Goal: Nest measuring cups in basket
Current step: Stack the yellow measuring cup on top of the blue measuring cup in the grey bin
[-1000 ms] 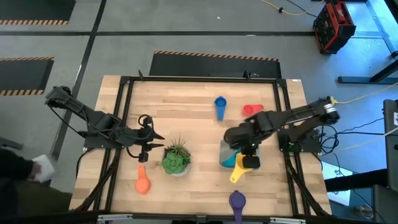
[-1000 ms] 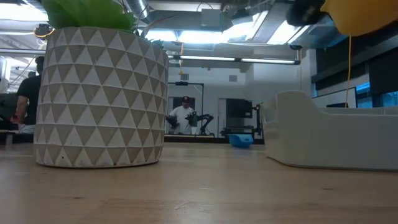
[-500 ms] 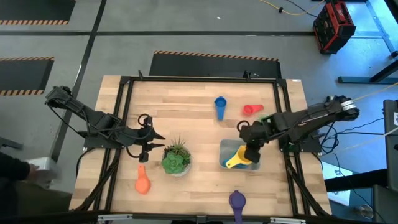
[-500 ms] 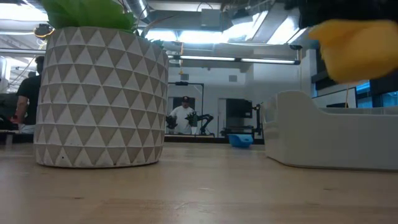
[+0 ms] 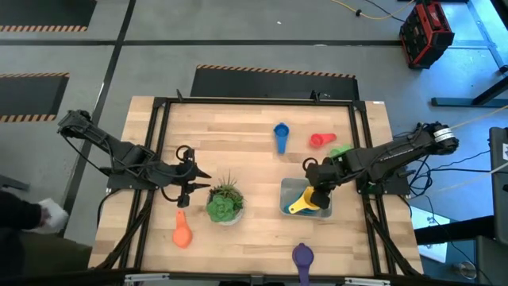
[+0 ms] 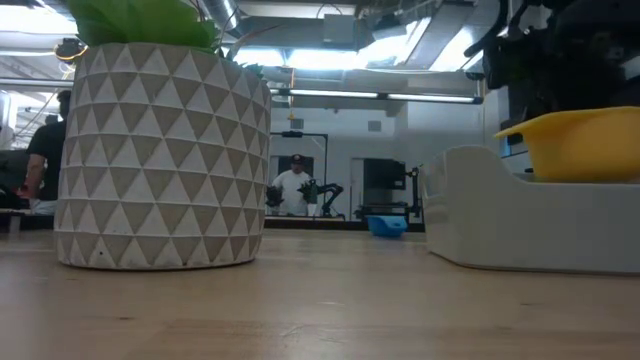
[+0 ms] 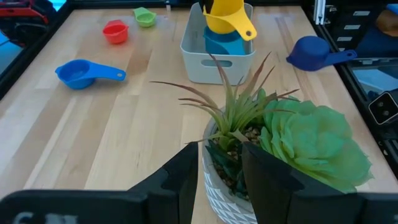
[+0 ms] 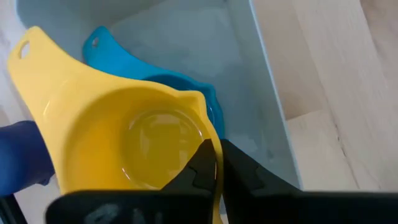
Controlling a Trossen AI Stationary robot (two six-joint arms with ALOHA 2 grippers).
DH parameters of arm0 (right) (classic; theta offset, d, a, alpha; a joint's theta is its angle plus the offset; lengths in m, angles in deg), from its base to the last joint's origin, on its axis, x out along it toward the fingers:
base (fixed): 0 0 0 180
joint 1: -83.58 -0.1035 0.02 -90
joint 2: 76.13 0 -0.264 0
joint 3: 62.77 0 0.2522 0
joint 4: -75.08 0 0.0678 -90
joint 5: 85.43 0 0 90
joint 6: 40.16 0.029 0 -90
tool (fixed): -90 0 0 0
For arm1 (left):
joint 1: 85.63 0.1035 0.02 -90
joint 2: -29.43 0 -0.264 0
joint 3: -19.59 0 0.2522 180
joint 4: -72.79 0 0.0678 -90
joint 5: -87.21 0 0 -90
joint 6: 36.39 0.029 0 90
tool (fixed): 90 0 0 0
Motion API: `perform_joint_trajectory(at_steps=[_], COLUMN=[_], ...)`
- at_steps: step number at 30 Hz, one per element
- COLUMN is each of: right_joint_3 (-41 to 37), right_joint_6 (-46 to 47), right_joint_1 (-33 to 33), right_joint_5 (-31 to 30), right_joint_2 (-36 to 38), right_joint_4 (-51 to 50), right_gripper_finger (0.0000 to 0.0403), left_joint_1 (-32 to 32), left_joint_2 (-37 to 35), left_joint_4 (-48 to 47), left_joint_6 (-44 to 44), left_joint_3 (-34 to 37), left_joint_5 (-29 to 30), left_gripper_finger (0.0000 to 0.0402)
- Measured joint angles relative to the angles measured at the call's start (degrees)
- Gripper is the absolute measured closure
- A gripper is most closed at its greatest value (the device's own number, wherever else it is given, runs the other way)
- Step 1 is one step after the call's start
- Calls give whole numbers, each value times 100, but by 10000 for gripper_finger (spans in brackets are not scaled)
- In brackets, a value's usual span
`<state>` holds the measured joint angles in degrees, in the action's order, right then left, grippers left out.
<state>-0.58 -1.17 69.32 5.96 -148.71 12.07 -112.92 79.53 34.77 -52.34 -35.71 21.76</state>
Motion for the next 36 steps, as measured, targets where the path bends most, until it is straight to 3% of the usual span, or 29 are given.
perform_joint_trajectory(at_steps=[36], right_joint_3=[0], right_joint_6=[87], right_joint_1=[0], right_joint_5=[46], right_joint_2=[-2], right_joint_4=[24], right_gripper_finger=[369], left_joint_1=[-2], left_joint_2=[2], left_joint_4=[-9], left_joint_6=[2], left_joint_3=[2], left_joint_5=[0], left_gripper_finger=[284])
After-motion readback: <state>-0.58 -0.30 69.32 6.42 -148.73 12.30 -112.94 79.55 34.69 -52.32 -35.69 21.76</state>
